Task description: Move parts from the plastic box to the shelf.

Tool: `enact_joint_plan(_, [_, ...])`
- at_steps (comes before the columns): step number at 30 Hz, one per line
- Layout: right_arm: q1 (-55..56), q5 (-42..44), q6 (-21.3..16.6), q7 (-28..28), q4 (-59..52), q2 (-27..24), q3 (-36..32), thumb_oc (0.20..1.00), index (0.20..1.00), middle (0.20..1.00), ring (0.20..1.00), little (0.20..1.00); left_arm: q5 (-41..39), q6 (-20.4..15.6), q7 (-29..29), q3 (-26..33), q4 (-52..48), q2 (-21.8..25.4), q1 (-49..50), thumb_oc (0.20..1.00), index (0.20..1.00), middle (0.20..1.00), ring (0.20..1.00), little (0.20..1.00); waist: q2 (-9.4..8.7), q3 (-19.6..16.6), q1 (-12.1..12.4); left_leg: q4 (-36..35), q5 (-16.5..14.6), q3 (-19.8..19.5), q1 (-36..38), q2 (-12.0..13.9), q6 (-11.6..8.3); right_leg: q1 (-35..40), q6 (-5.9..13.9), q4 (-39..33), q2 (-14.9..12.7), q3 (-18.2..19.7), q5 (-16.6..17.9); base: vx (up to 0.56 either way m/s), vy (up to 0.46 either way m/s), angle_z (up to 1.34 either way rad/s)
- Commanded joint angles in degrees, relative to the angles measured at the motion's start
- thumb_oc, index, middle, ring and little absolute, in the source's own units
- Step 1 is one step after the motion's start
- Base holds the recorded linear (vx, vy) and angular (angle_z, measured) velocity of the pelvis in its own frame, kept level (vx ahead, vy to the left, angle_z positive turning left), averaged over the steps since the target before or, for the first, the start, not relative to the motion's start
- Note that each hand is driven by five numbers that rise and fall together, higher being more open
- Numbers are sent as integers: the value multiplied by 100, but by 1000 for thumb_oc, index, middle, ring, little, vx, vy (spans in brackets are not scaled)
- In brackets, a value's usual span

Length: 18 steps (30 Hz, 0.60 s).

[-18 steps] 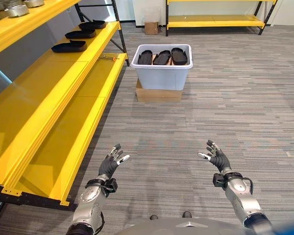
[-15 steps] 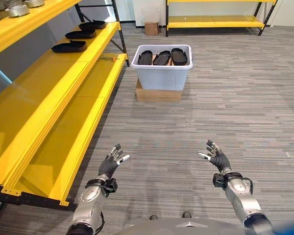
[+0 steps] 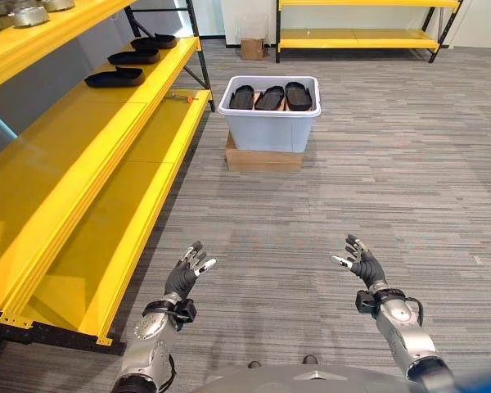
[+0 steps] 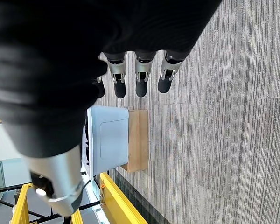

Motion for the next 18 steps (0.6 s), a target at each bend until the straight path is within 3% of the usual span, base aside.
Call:
enact_joint_plan(1, [-172,-25,-304,-65,-287,-81,-92,1000,1000,1000,1000,1000,103,-242,75,-66,-8,166,-361,1000,1000,1000,1000,1000,-269,53,44,66,-557,3,88,27,-48,305,674,137,-541,-32,-231,34,210,1])
enact_joint_plan(4, [-189,42,-318,-119,-323,-41,-150,1000,1000,1000,1000,1000,245,-312,243,-92,86,223,-484,1000,1000,1000,1000,1000,-261,106,3,66,-589,-102,78,-130,118,90,716,560,-554,48,-301,18,205,6])
enact_joint_plan(16, [-255,55,-307,-127,-378,66,-160,1000,1000,1000,1000,1000,305,-195,363,-152,154,271,-600,1000,1000,1000,1000,1000,-284,184,-4,66,-580,-329,-48,-332,326,-390,846,1330,-526,171,-120,-4,90,1])
enact_joint_plan(17, [-281,62,-305,-115,-411,70,-152,1000,1000,1000,1000,1000,381,-147,350,-173,53,323,-572,1000,1000,1000,1000,1000,-262,267,4,66,-546,-420,-83,-391,418,-808,933,2151,-464,153,123,-29,96,-12])
enact_joint_plan(18, [-292,70,-297,-106,-424,63,-155,1000,1000,1000,1000,1000,385,-144,362,-181,30,331,-560,1000,1000,1000,1000,1000,-253,288,9,66,-534,-439,-96,-397,435,-900,930,2312,-434,163,141,-40,92,-11])
